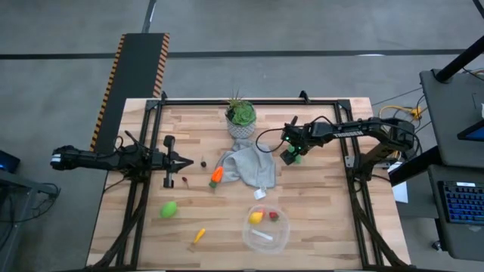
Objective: Pick and placing Produce into tupperware
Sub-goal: Put the sweetcorn into the transparent bin
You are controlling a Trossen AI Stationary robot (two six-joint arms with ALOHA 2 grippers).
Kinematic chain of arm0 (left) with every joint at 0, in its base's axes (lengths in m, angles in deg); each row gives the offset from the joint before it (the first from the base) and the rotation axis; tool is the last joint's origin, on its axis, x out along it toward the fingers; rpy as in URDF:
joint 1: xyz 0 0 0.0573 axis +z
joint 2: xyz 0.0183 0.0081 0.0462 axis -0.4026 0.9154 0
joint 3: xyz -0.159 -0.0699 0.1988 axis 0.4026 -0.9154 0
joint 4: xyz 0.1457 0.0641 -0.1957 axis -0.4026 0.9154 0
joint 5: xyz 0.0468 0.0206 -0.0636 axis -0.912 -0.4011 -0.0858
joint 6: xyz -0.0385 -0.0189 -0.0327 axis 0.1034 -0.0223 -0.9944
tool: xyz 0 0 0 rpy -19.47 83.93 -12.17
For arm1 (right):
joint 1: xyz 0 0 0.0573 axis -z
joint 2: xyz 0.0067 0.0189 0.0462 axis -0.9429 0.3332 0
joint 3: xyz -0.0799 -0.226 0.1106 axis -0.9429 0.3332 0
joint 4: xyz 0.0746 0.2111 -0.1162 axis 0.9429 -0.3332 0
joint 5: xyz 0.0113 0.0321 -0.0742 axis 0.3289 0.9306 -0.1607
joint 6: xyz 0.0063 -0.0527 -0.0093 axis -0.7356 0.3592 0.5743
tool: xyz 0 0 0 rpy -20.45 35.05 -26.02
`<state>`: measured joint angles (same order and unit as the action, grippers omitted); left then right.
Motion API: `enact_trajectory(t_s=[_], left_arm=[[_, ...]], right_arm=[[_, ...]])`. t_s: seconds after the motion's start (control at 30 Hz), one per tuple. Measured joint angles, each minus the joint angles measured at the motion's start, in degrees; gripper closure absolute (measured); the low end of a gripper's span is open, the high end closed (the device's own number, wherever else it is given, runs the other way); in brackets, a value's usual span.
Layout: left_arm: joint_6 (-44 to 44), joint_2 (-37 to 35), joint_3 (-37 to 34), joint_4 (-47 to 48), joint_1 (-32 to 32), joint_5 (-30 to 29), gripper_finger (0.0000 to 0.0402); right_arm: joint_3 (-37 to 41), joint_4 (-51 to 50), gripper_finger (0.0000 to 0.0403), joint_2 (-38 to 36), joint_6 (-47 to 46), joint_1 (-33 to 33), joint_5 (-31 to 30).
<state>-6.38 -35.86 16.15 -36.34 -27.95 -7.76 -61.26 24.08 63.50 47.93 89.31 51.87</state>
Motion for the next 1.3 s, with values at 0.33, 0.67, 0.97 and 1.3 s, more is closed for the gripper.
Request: enact_trajectory(t_s=[0.33, 0.67, 0.97, 1.3], left_arm=[[0.0, 0.0, 0.0, 0.1, 0.0, -0.2, 0.0402], [0.0, 0.0, 0.0, -0.2, 0.0, -0.1, 0.0402], [0.0, 0.1, 0.0, -0.2, 0.0, -0.1, 0.0402], [0.0, 0.1, 0.0, -0.2, 0.0, -0.1, 0.0402]], right_arm=[[0.5, 0.7, 0.0093, 0.0, 0.5, 0.4, 0.0], [0.5, 1.2, 0.0188, 0.0, 1.5, 0.4, -0.3], [0.5, 1.3, 0.0198, 0.0, 2.8, 0.4, -0.5], [-0.7, -0.1, 0.0205, -3.0, 3.2, -1.1, 1.0]])
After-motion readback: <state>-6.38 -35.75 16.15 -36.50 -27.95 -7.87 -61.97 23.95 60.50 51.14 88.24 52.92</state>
